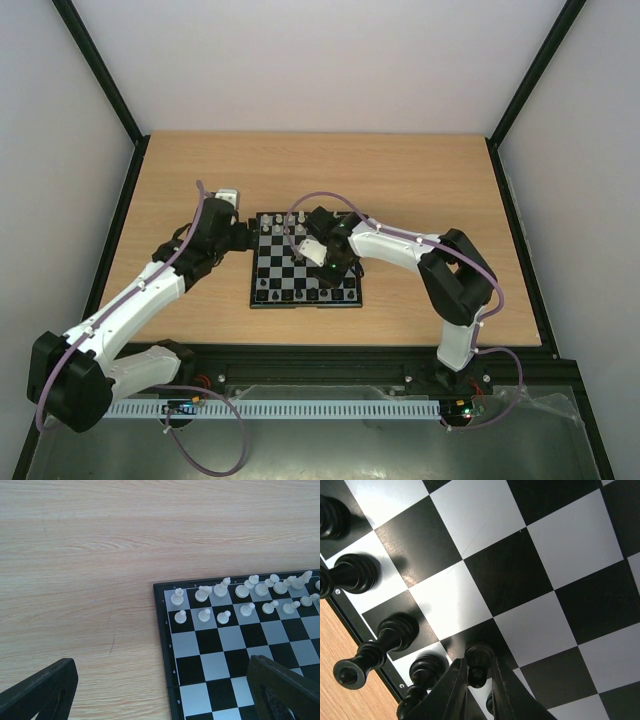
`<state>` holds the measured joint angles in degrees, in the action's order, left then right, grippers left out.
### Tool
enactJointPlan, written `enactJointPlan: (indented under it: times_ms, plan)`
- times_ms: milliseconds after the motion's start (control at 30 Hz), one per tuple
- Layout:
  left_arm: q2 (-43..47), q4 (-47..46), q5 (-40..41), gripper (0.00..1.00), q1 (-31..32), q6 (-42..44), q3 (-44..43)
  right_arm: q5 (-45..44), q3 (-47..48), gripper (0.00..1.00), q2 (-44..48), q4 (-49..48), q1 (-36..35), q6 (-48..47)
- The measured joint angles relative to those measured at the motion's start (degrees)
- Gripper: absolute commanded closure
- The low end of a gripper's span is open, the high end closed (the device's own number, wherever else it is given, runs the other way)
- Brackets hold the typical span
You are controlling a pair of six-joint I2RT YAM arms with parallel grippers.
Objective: Set up the chess pieces on the board
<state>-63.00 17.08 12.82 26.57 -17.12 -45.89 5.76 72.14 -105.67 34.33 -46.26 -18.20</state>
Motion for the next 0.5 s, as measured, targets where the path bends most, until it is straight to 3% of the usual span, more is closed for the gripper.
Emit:
enactJointPlan:
  times_ms: [333,500]
  plan:
    - [-0.83,0.0,-1.18,0.01,0.0,0.04,0.0,-1.16,0.13,0.66,0.48,0.72,0.24,0.15]
    - [-2.97,-0.07,-4.87,0.16,0.02,0.24,0.0,-0.15,0.15,0.66,4.87,1.44,2.86,0.15]
